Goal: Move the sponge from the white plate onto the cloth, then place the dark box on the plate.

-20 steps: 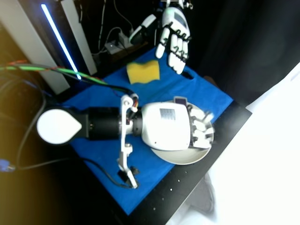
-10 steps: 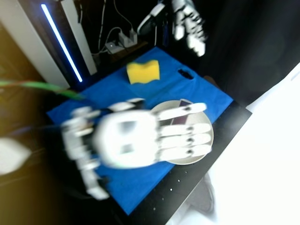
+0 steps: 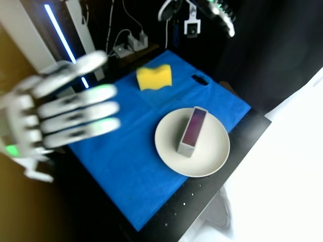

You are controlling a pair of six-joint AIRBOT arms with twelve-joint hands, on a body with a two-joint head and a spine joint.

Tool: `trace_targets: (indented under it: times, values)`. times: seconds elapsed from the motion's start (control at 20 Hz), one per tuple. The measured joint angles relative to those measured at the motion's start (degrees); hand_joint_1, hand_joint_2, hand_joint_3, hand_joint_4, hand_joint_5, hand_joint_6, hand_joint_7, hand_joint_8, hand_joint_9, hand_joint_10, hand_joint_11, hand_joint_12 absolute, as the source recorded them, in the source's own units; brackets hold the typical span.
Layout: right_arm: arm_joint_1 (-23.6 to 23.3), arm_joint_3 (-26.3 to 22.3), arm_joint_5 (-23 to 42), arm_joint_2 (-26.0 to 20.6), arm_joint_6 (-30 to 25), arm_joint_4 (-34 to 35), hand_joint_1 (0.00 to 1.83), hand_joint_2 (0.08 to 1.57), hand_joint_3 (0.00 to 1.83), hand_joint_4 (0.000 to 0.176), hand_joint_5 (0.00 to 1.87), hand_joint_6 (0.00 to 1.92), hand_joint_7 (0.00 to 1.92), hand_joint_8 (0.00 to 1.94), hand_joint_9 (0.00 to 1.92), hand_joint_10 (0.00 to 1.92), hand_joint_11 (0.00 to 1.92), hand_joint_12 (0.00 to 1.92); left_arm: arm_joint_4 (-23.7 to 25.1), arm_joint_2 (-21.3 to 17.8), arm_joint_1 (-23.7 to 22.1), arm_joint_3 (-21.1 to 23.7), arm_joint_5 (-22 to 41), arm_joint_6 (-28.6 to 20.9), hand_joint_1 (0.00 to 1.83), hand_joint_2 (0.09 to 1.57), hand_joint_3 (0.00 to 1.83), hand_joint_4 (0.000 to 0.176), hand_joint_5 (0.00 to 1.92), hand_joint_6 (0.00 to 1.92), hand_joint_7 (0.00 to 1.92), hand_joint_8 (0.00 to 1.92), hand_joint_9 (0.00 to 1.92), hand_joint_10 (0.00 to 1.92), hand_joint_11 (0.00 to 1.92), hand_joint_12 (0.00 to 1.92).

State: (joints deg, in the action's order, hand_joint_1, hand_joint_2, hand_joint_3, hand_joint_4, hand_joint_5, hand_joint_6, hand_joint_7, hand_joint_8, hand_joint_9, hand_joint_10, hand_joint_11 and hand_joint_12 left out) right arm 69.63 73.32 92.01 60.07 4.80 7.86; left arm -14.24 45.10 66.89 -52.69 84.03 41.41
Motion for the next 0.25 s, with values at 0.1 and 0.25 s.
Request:
trace_targets:
  times: [0.1, 0.25]
  values:
    - [0.3, -0.1, 1.7, -0.1, 0.4, 1.8, 0.65, 0.9, 0.0, 0.176, 0.0, 0.0, 0.0, 0.0, 0.0, 0.0, 0.0, 0.0, 0.1, 0.1, 4.1, 1.3, 3.4, -0.1, 0.31, 1.05, 0.01, 0.134, 0.0, 0.0, 0.0, 0.0, 0.0, 0.0, 0.0, 0.3]
    - [0.3, 0.2, 2.4, 0.0, 0.4, 0.7, 0.86, 0.78, 0.0, 0.176, 0.0, 0.0, 0.0, 0.0, 0.0, 0.0, 0.0, 0.0, -3.8, 0.5, 5.7, 1.6, 5.3, 0.0, 0.27, 1.06, 0.01, 0.131, 0.0, 0.0, 0.0, 0.0, 0.0, 0.0, 0.0, 0.23]
